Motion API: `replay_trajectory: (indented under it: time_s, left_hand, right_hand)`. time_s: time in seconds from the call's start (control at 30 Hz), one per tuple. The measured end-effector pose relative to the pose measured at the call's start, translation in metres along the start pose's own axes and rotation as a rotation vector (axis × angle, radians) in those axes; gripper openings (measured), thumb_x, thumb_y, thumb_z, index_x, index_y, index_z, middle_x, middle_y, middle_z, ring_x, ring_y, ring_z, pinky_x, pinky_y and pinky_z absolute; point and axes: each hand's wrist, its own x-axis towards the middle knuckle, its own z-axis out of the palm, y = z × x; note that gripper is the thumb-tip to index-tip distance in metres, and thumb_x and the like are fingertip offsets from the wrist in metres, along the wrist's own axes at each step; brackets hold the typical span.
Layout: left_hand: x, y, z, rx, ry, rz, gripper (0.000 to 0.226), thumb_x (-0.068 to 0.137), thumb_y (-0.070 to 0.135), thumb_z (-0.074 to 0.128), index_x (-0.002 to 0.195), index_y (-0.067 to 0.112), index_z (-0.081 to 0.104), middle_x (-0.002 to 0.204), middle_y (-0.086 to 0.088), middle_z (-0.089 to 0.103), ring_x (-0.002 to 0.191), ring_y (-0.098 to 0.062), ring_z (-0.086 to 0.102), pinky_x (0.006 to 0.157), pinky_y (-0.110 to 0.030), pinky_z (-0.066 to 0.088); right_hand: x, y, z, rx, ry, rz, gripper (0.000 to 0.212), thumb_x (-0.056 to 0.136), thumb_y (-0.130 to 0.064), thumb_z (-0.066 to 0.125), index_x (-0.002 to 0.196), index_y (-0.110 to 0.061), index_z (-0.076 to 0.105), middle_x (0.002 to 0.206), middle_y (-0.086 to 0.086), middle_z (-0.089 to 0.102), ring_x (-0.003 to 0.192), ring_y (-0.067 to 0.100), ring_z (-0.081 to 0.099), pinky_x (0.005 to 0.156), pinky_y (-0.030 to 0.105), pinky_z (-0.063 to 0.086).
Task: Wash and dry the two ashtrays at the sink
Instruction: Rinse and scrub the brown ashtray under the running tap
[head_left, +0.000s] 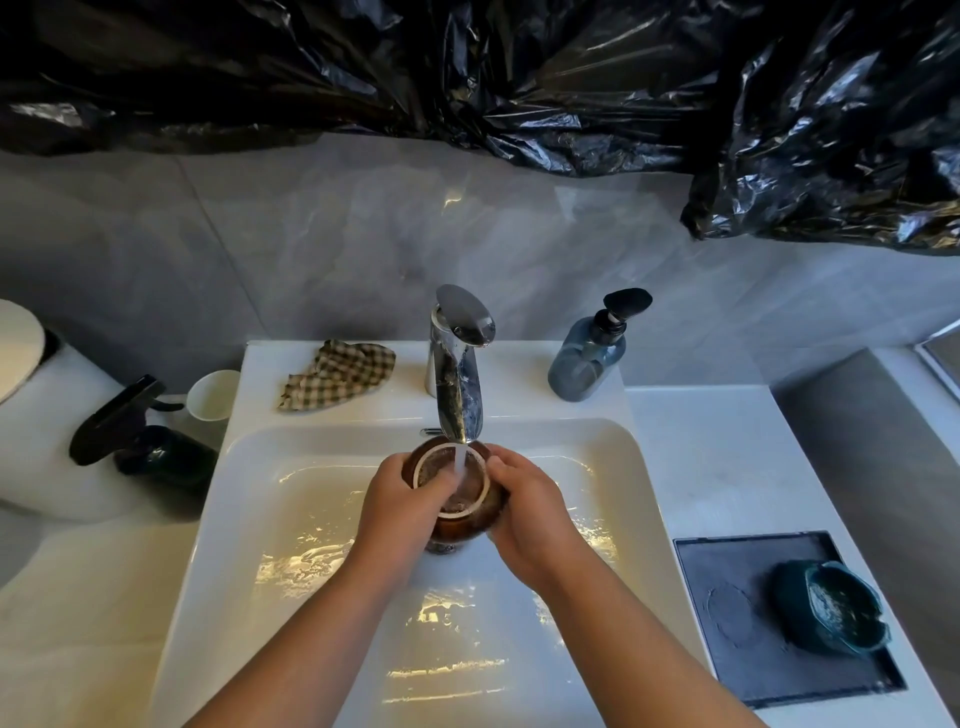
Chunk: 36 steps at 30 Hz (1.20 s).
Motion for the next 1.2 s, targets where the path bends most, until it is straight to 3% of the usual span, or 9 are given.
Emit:
replay_trajectory:
  time_s: [0.2, 0.33, 0.43, 0.57, 0.63, 0.73, 0.93, 1.03, 1.2]
  left_hand:
    - [-0.003, -0.007, -0.002, 0.16, -0.057, 0.079, 0.06, 0.064, 0.041, 0.086, 0.114, 0.03, 0.054, 0.104, 0.011, 0.067, 0.096, -0.012, 0.066, 0.077, -0.031, 0.056]
    - [-0.003, -0.003, -0.004, 0.137, 0.003, 0.079, 0.027, 0.093, 0.044, 0.059, 0.111, 0.023, 0.056, 0.101, 0.0, 0.068, 0.09, -0.017, 0.066, 0.08, -0.038, 0.056]
    - [-0.001, -0.003, -0.005, 0.009, 0.002, 0.061, 0.028, 0.103, 0.042, 0.04, 0.109, 0.022, 0.058, 0.103, -0.005, 0.069, 0.094, -0.022, 0.066, 0.088, -0.047, 0.056]
    - [-0.003, -0.006, -0.006, -0.035, -0.032, 0.103, 0.03, 0.106, 0.038, 0.034, 0.121, 0.02, 0.053, 0.111, -0.008, 0.065, 0.1, -0.022, 0.065, 0.077, -0.036, 0.055]
    - [-0.003, -0.009, -0.007, -0.051, -0.077, 0.091, 0.028, 0.106, 0.037, 0.033, 0.123, 0.025, 0.051, 0.114, -0.007, 0.065, 0.102, -0.021, 0.064, 0.078, -0.035, 0.055]
    - [-0.002, -0.008, -0.009, -0.162, -0.177, -0.028, 0.038, 0.103, 0.051, 0.033, 0.122, 0.027, 0.056, 0.116, -0.012, 0.068, 0.105, -0.029, 0.068, 0.089, -0.054, 0.057]
    - [0.001, 0.002, -0.011, -0.365, -0.253, -0.272, 0.051, 0.097, 0.052, 0.05, 0.119, 0.007, 0.06, 0.109, -0.022, 0.073, 0.101, -0.036, 0.072, 0.097, -0.055, 0.053]
    - [0.0, 0.008, -0.012, -0.49, -0.244, -0.351, 0.042, 0.098, 0.039, 0.056, 0.11, -0.001, 0.061, 0.101, -0.026, 0.073, 0.097, -0.04, 0.071, 0.091, -0.05, 0.055]
    - [0.003, 0.004, -0.01, -0.574, -0.153, -0.283, 0.029, 0.093, 0.011, 0.046, 0.11, -0.006, 0.062, 0.104, -0.027, 0.068, 0.094, -0.039, 0.066, 0.077, -0.045, 0.056]
  right_hand:
    - [0.001, 0.005, 0.001, -0.032, -0.006, -0.002, 0.036, 0.102, -0.005, 0.037, 0.12, -0.002, 0.068, 0.114, 0.02, 0.074, 0.111, 0.034, 0.069, 0.106, 0.049, 0.05]
    - [-0.002, 0.006, 0.002, -0.068, -0.034, -0.037, 0.033, 0.103, -0.005, 0.04, 0.122, -0.004, 0.067, 0.114, 0.018, 0.074, 0.111, 0.034, 0.069, 0.107, 0.049, 0.049]
    - [-0.005, 0.006, 0.004, -0.094, -0.084, -0.058, 0.031, 0.105, -0.013, 0.043, 0.125, -0.007, 0.065, 0.118, 0.016, 0.073, 0.113, 0.031, 0.069, 0.107, 0.048, 0.049]
    - [-0.008, 0.0, 0.004, -0.341, -0.133, -0.022, 0.035, 0.099, -0.031, 0.06, 0.131, -0.017, 0.057, 0.12, 0.008, 0.072, 0.11, 0.023, 0.07, 0.1, 0.046, 0.055]
    - [-0.01, -0.005, 0.0, -0.449, -0.156, 0.007, 0.036, 0.099, -0.028, 0.061, 0.132, -0.023, 0.05, 0.121, 0.003, 0.068, 0.109, 0.021, 0.069, 0.091, 0.039, 0.06]
    - [-0.014, -0.011, -0.006, -0.657, -0.162, -0.083, 0.038, 0.098, -0.022, 0.063, 0.131, -0.031, 0.048, 0.116, -0.004, 0.066, 0.105, 0.016, 0.067, 0.088, 0.032, 0.061]
    - [-0.018, 0.0, -0.012, -1.048, -0.142, -0.424, 0.051, 0.093, -0.014, 0.069, 0.133, -0.039, 0.048, 0.118, -0.007, 0.055, 0.102, -0.002, 0.053, 0.082, 0.001, 0.038]
    - [-0.019, 0.004, -0.012, -1.081, -0.148, -0.557, 0.048, 0.091, -0.009, 0.07, 0.127, -0.039, 0.055, 0.117, -0.01, 0.052, 0.105, -0.016, 0.045, 0.09, 0.001, 0.038]
    - [-0.023, 0.003, -0.008, -1.012, -0.154, -0.457, 0.069, 0.084, -0.003, 0.068, 0.134, -0.045, 0.045, 0.143, -0.019, 0.039, 0.127, -0.013, 0.037, 0.112, 0.012, 0.032]
